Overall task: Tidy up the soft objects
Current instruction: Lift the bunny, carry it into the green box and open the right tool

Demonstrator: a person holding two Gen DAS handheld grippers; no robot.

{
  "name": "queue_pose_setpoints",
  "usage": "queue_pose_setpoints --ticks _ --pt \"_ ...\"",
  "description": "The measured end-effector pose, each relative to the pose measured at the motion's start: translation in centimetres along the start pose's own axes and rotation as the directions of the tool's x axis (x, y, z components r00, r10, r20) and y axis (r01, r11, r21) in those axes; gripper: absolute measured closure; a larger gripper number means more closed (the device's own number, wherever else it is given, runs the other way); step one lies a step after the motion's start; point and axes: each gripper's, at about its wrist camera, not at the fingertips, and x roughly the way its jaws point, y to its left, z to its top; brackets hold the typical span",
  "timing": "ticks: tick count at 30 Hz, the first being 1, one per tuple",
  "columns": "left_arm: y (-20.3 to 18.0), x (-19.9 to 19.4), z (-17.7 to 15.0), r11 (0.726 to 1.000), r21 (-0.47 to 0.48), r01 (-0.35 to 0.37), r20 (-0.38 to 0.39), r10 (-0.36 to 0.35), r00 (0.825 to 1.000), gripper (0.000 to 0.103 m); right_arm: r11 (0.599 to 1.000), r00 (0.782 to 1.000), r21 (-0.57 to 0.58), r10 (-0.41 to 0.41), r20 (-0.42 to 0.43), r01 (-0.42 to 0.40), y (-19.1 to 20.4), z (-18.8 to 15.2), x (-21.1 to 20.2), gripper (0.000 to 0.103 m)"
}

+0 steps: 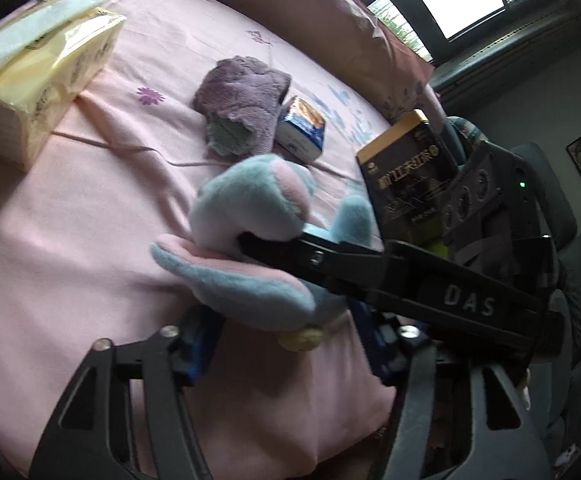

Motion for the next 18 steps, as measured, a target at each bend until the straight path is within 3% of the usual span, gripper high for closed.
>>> queue_pose_setpoints --ticks 3,10,18 --pt "-1.2 -0.5 -0.3 0.996 0.075 -0.038 0.041 0.035 0.999 0.05 1.0 1.0 -0.005 0.006 0.017 -0.005 0.2 -0.1 -0.3 0.036" --pt "-1.5 -0.7 -0.4 0.994 0.093 -0.053 0.074 0.046 0.996 0.051 1.0 0.999 -0.01 0.013 0.035 -0.013 0.5 0.0 -0.7 0.036" --pt "-3.3 -1.5 -0.7 0.986 0.16 -0.037 0.163 0.011 0.987 0.05 0.998 0.99 -0.055 0.016 0.14 -0.009 1.3 -0.2 -3.1 0.036"
